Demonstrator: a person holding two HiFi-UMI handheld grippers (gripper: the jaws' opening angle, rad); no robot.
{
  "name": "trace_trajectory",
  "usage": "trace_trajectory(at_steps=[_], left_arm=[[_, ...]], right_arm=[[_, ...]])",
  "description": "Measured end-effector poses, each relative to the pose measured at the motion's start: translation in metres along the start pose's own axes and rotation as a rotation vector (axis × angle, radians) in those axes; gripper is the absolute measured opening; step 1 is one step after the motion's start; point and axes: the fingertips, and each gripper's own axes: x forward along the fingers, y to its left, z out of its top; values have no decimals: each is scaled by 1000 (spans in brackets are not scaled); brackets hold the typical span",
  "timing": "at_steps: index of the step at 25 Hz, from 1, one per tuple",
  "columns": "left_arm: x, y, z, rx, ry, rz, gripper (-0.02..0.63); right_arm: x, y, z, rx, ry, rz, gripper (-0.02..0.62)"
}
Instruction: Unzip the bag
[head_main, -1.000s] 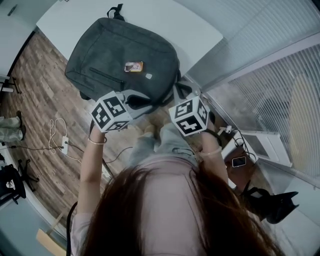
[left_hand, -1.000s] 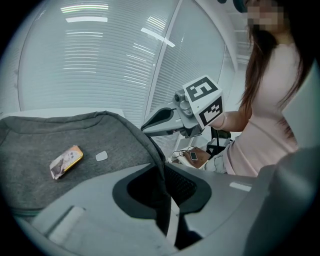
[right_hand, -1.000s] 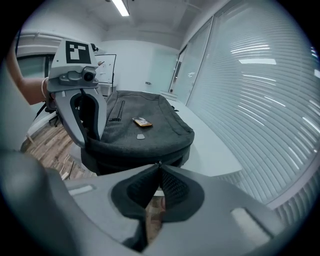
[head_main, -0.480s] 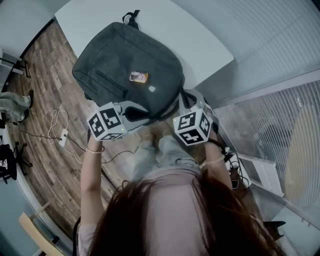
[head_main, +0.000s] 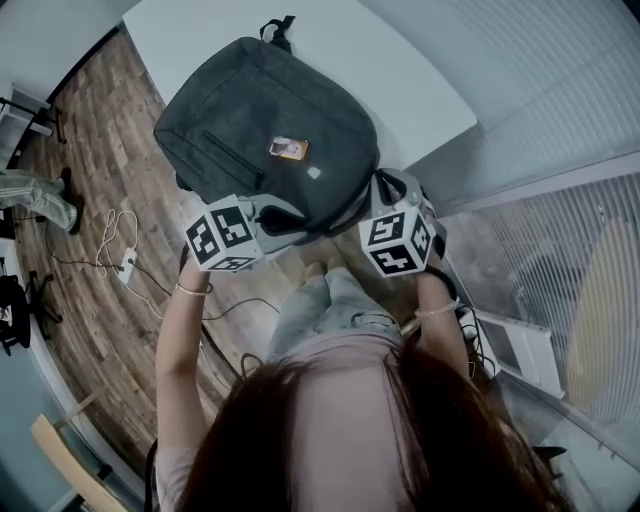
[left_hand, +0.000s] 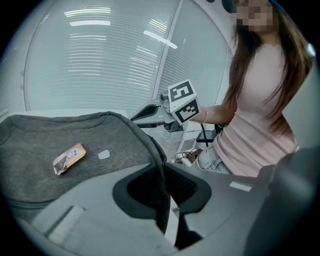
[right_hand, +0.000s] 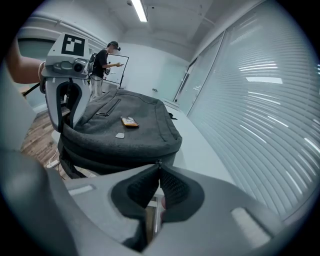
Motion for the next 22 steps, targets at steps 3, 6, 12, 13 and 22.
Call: trace_trajectory(at_steps=[3,6,12,13,22], left_arm=[[-1,-1,-1,3,-4,-9,64],[-1,-1,-1,4,-6,-25,64],[1,-1,-2,-2,-9,-46,64],[1,-1,-2,-2,-9,-47,64],[0,-2,0,1,-18,-48,65]], right_arm=[[2,-2,1,14,11,-16,12],[6,-6,0,11,19,-35,12],[15,-12,0,-6,12,-50,12],[16,-14,0,-3,9,-45,12],[25,-26,4,-28,-36,-21,14]])
